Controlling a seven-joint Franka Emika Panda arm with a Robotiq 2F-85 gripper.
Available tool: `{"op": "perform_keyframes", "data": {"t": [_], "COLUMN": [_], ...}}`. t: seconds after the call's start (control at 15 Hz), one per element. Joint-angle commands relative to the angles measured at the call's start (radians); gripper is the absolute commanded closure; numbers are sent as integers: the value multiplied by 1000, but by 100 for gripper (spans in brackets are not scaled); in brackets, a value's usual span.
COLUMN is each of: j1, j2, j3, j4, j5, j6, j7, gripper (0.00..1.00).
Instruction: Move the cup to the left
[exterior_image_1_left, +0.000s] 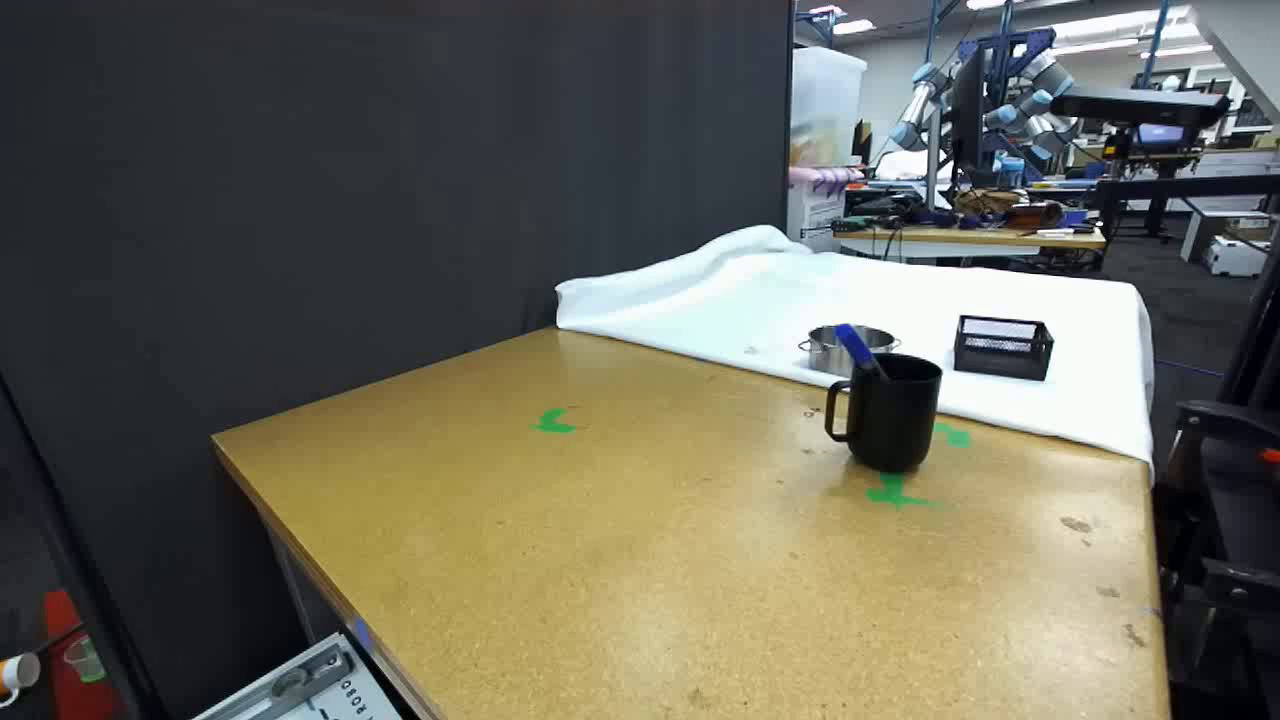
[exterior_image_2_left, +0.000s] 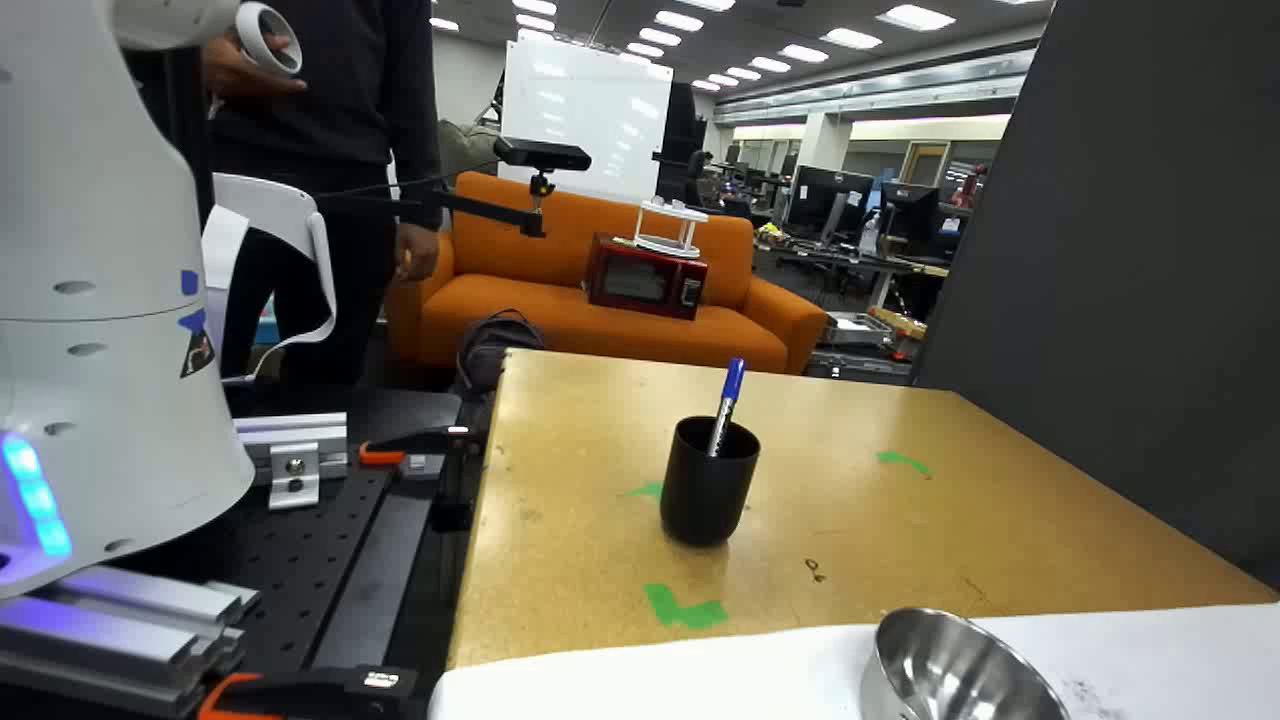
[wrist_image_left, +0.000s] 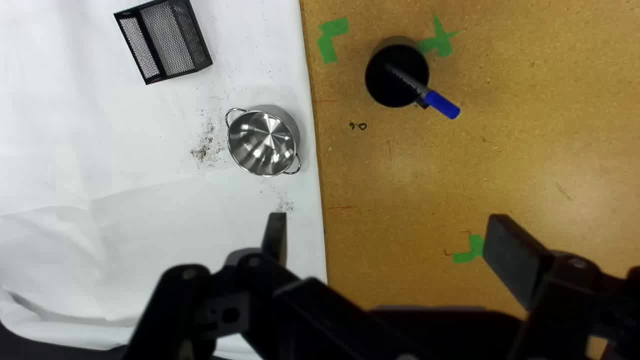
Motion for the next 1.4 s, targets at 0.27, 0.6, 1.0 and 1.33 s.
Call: {"op": "perform_keyframes", "data": {"t": [0.27, 0.6, 1.0, 1.33], "j1": [14, 14, -8, 0], "j2": [1, 1, 53, 114], "j3": [-10, -11, -35, -78], "j4": [2, 2, -83, -232], "j5": [-6, -6, 36, 132], "j6": [-3, -3, 56, 333], "j7": [6, 6, 104, 152], "gripper": [0, 0, 0, 0]}}
